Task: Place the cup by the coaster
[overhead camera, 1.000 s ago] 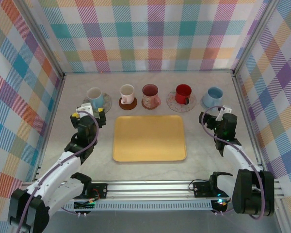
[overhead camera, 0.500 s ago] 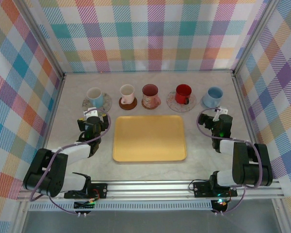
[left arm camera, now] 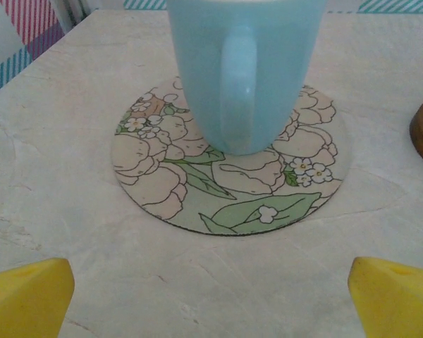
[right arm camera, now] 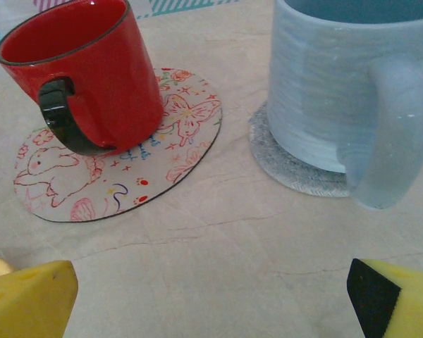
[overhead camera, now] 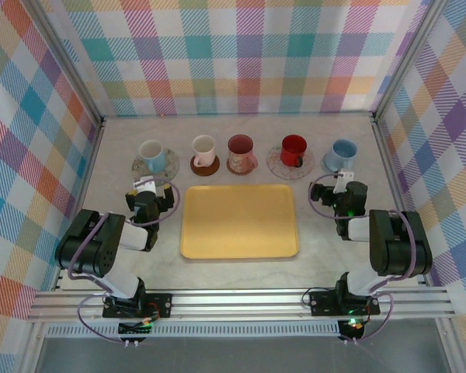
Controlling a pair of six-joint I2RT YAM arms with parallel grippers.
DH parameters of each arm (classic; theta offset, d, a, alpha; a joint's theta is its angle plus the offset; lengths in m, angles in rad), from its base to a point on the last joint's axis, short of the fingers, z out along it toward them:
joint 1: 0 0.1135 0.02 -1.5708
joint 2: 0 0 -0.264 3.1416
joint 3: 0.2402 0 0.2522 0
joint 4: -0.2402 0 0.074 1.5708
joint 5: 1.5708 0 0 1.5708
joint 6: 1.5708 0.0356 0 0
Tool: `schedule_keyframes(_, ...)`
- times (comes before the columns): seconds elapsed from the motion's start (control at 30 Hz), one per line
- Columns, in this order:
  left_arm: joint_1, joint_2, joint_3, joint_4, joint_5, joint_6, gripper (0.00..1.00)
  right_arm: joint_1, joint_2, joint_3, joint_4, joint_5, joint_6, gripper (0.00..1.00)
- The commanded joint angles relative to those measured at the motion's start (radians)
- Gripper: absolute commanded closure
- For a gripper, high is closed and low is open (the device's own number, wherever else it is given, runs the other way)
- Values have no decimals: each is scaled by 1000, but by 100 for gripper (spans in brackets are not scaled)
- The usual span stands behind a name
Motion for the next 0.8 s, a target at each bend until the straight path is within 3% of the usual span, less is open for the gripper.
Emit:
schedule_keyframes(0.0, 12, 3, 31, 45, 34, 16, 0, 20, -1, 36, 26, -1, -29, 1)
schedule_keyframes(0.07, 15, 6, 89, -61, 20, 5, 0, 39, 3, 42, 20, 37, -39, 1)
schedule_keyframes(0.77, 28, 0, 87, -65, 25, -14, 0, 41, 0, 45, 11, 37, -42, 1)
